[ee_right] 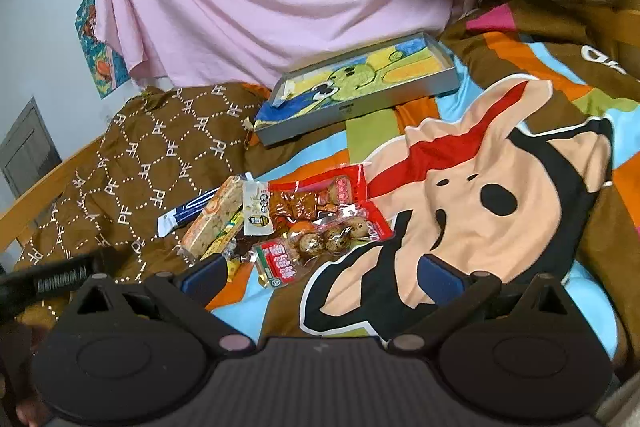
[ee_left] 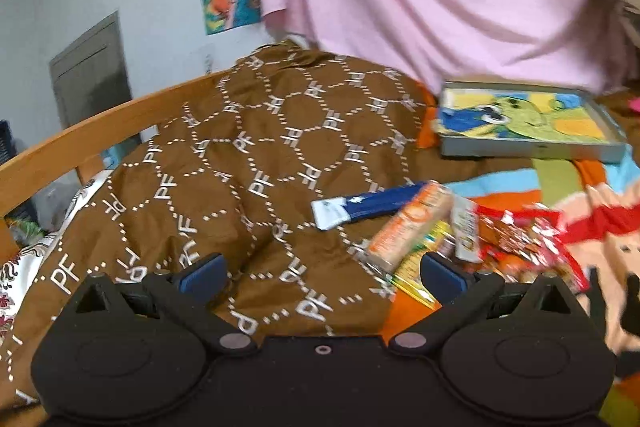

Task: Organize snacks
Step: 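Move the left tool toward the red packet while the right tool approaches the egg packet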

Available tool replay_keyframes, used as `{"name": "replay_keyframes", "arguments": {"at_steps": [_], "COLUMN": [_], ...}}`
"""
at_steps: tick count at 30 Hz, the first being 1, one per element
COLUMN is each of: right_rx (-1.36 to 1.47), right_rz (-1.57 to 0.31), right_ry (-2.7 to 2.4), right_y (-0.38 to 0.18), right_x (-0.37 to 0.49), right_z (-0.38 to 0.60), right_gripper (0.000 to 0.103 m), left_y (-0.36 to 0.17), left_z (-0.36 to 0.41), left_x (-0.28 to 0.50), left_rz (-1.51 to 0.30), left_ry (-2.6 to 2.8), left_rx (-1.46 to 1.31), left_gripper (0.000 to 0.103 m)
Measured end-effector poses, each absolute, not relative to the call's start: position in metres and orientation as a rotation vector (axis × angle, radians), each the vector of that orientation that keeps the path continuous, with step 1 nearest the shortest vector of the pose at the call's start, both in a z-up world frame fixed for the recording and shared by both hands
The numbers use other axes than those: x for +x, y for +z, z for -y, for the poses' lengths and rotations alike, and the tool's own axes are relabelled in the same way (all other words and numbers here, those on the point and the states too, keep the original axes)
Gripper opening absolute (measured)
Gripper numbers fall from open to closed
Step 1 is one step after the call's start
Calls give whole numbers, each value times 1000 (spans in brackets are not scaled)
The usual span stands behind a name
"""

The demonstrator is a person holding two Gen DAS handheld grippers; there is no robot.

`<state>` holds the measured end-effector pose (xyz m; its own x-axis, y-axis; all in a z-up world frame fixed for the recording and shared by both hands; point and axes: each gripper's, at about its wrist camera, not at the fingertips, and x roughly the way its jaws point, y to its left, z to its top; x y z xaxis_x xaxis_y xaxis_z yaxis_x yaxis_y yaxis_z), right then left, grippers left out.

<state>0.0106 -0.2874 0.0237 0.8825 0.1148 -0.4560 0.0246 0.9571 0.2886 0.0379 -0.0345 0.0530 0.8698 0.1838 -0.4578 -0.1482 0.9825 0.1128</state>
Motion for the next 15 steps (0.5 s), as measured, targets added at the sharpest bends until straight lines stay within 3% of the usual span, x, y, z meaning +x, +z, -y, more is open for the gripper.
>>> {"name": "replay_keyframes", "arguments": {"at_steps": [15], "right_rx": [43], "right_rz": [-633], "right_ry": [280], "right_y": [19], "right_x": [83], "right_z": [254], "right_gripper": [103], "left_y": [52], "left_z": [40], "left_x": [125], "left_rz": [-507], "left_ry": [121], "left_rx": [188], "left_gripper": [102]}}
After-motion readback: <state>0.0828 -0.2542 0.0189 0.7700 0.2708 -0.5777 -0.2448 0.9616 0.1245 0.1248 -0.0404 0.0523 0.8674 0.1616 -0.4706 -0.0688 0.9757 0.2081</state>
